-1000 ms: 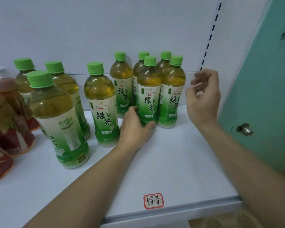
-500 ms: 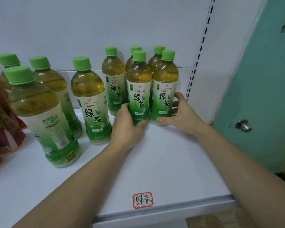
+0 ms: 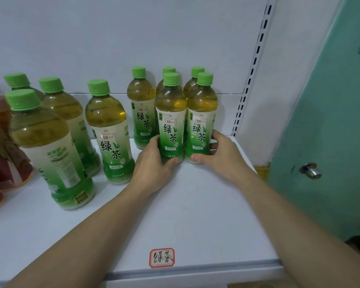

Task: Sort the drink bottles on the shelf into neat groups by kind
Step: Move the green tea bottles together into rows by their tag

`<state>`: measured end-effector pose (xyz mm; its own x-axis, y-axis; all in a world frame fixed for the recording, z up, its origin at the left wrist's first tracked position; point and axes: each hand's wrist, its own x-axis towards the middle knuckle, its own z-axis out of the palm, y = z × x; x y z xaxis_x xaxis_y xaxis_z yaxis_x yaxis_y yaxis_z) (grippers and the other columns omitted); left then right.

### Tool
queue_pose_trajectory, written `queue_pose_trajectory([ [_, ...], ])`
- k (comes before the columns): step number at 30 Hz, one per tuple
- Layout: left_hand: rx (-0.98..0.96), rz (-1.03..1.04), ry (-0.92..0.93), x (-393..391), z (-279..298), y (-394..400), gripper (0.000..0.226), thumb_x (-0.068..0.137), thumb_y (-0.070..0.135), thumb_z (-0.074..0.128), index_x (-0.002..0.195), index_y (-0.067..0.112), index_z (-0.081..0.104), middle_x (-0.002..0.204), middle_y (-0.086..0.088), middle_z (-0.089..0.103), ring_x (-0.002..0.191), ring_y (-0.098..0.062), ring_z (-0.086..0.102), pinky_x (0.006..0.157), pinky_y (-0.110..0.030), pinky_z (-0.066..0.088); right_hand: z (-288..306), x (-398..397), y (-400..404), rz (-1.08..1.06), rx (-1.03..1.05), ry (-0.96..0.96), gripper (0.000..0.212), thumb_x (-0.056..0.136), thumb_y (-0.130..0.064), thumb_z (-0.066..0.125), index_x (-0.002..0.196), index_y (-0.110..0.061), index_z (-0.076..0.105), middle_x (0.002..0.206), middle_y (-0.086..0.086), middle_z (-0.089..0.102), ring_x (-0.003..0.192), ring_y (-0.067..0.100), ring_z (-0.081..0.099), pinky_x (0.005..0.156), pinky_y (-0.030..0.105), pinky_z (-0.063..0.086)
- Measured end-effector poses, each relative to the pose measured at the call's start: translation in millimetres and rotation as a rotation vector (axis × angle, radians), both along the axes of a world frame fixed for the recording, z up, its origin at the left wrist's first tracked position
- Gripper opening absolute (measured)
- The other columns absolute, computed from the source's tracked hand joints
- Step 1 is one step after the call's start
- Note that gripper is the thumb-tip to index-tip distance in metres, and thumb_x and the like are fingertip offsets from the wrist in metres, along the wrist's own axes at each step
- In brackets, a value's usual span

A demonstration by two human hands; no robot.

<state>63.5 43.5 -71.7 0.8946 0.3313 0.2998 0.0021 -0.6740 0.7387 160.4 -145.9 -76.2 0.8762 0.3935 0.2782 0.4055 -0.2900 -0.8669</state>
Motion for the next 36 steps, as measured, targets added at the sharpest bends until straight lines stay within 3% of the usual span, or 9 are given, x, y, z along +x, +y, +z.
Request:
queue_pose_trajectory([
  [4,0.004,0.001,0.014,-0.5,1.8,-0.9,0.07,0.084,0.035,0.079,0.144,0.024,0.043,0.139,0.007,0.061,0.126,-0.018,0.058,0.096,-0.026,0.041,-0.9,1.2,0.8,0.007,-0.004,-0.007,0.073,0.066,-0.032,0.095,0.126,-0.041,0.054,0.111,-0.024,0.067,0.092,-0.006,0.067,0.074,0.01,0.052],
  [8,0.031,-0.011,0.051,-8.5,9.4,-5.1,0.072,0.085,0.038,0.078,0.145,0.021,0.042,0.141,0.003,0.06,0.126,-0.02,0.057,0.095,-0.026,0.041,11.8,-9.2,-1.1,-0.039,0.003,0.001,0.096,0.067,-0.034,0.094,0.146,-0.028,0.039,0.133,-0.006,0.059,0.113,0.015,0.063,0.095,0.037,0.056],
  [12,0.228,-0.07,0.257,-30.9,23.4,-3.7,0.066,0.089,0.043,0.068,0.145,0.021,0.04,0.142,-0.002,0.057,0.125,-0.023,0.056,0.097,-0.029,0.045,53.4,-35.6,1.4,-0.347,0.208,-0.483,0.048,0.083,-0.035,0.079,0.118,-0.018,0.05,0.105,0.004,0.059,0.087,0.02,0.059,0.072,0.036,0.055],
  [15,0.373,-0.121,0.37,-57.7,34.1,10.7,0.057,0.092,0.046,0.062,0.139,0.018,0.047,0.137,-0.004,0.06,0.119,-0.022,0.057,0.094,-0.033,0.048,93.9,-61.9,25.8,-0.178,0.258,-0.726,0.025,0.087,-0.023,0.07,0.107,-0.014,0.057,0.091,0.003,0.059,0.074,0.019,0.057,0.062,0.025,0.046],
  [19,0.341,-0.218,0.317,-92.9,33.9,28.6,0.061,0.094,0.033,0.066,0.149,0.018,0.046,0.149,0.002,0.053,0.133,-0.013,0.051,0.112,-0.027,0.04,152.4,-81.7,84.5,0.147,-0.015,-0.74,0.033,0.093,-0.041,0.063,0.122,-0.024,0.059,0.105,-0.005,0.058,0.071,0.003,0.058,0.075,0.022,0.048],
  [24,0.366,-0.207,0.086,-113.0,13.7,35.9,0.026,0.091,0.016,0.066,0.117,0.015,0.071,0.128,0.003,0.068,0.116,-0.011,0.061,0.1,-0.022,0.045,187.1,-73.9,145.7,0.41,-0.522,-0.735,0.038,0.095,-0.053,0.061,0.127,-0.032,0.06,0.112,-0.011,0.057,0.092,0.01,0.052,0.083,0.028,0.039],
  [27,0.355,-0.115,0.019,-112.8,10.4,36.2,0.021,0.088,0.013,0.063,0.105,0.016,0.073,0.102,0.002,0.073,0.093,-0.013,0.065,0.084,-0.027,0.051,194.2,-62.7,154.5,0.418,-0.509,-0.726,0.015,0.091,-0.044,0.071,0.1,-0.032,0.066,0.093,-0.021,0.053,0.097,0.012,0.053,0.072,0.02,0.036],
  [31,0.377,0.103,-0.034,-107.2,9.3,28.5,0.019,0.093,0.031,0.056,0.079,0.021,0.065,0.075,0.007,0.065,0.068,-0.014,0.06,0.064,-0.038,0.053,200.5,-46.8,147.9,0.358,-0.514,-0.732,0.009,0.093,-0.038,0.071,0.096,-0.029,0.068,0.091,-0.015,0.053,0.095,0.014,0.053,0.072,0.021,0.036],
  [36,0.176,0.252,0.029,-81.1,21.3,32.0,0.025,0.089,0.037,0.066,0.102,0.02,0.052,0.099,0.002,0.058,0.087,-0.018,0.058,0.07,-0.033,0.05,204.5,-34.3,145.0,0.315,-0.609,-0.772,0.007,0.094,-0.036,0.069,0.094,-0.031,0.063,0.103,-0.004,0.057,0.099,0.017,0.052,0.083,0.027,0.038],
])
